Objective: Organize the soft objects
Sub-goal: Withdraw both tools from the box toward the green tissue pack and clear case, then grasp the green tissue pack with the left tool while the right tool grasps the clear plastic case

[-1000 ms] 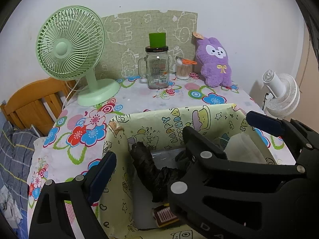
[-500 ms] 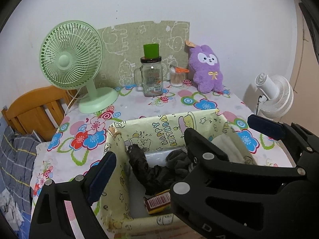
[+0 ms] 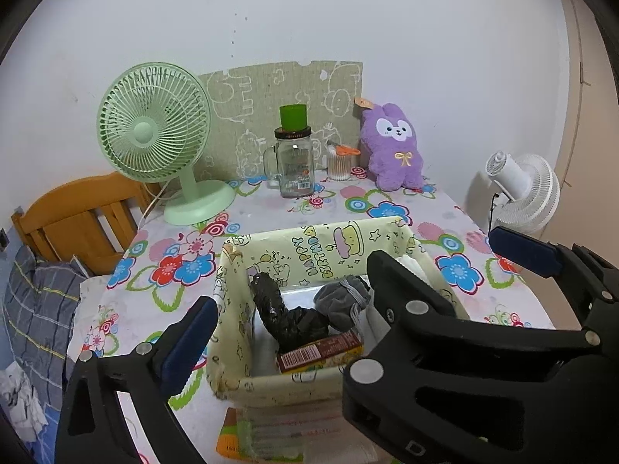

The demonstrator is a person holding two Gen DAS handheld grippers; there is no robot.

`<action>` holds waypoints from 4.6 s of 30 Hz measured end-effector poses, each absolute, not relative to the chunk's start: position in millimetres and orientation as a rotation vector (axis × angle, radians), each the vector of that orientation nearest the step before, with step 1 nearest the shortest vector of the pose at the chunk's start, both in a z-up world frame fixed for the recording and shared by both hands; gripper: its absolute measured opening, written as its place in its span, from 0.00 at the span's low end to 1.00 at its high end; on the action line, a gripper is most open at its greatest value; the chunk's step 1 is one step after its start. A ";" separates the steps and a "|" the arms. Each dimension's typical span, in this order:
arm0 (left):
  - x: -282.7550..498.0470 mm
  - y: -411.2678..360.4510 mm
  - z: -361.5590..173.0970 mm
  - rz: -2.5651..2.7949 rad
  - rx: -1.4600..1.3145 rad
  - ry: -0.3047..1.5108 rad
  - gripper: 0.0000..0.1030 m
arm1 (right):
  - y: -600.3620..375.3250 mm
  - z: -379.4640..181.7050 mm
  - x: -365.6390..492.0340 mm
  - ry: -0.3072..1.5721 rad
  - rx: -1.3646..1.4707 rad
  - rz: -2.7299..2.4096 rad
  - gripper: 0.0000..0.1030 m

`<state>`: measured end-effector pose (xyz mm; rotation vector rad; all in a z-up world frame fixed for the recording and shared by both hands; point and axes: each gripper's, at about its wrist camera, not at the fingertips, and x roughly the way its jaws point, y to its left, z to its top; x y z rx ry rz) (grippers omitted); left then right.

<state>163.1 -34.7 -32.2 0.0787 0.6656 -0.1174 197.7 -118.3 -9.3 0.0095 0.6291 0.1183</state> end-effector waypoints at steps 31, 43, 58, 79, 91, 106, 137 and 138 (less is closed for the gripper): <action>73.9 -33.5 -30.5 -0.131 0.074 0.611 1.00 | -117.9 -2.2 98.6 0.575 -0.005 0.112 0.93; 60.0 -26.9 -50.7 -0.124 0.073 0.638 1.00 | -109.8 -19.9 82.1 0.576 -0.031 0.136 0.93; 68.2 -11.3 -93.7 -0.134 0.049 0.722 1.00 | -96.4 -64.1 90.8 0.634 -0.015 0.196 0.92; 103.1 20.7 -128.3 -0.064 0.056 0.818 1.00 | -61.5 -99.5 132.8 0.728 -0.085 0.306 0.84; 120.0 30.4 -139.6 -0.055 0.066 0.860 1.00 | -46.2 -110.0 156.1 0.759 -0.149 0.382 0.76; 125.4 30.2 -148.4 -0.084 0.057 0.880 1.00 | -38.8 -122.5 165.4 0.816 -0.135 0.463 0.57; 126.4 16.9 -156.1 -0.107 0.067 0.885 0.76 | -65.5 -124.8 146.0 0.833 -0.081 0.321 0.13; 126.7 17.8 -156.0 -0.110 0.061 0.881 0.73 | -65.6 -125.3 146.3 0.837 -0.076 0.323 0.13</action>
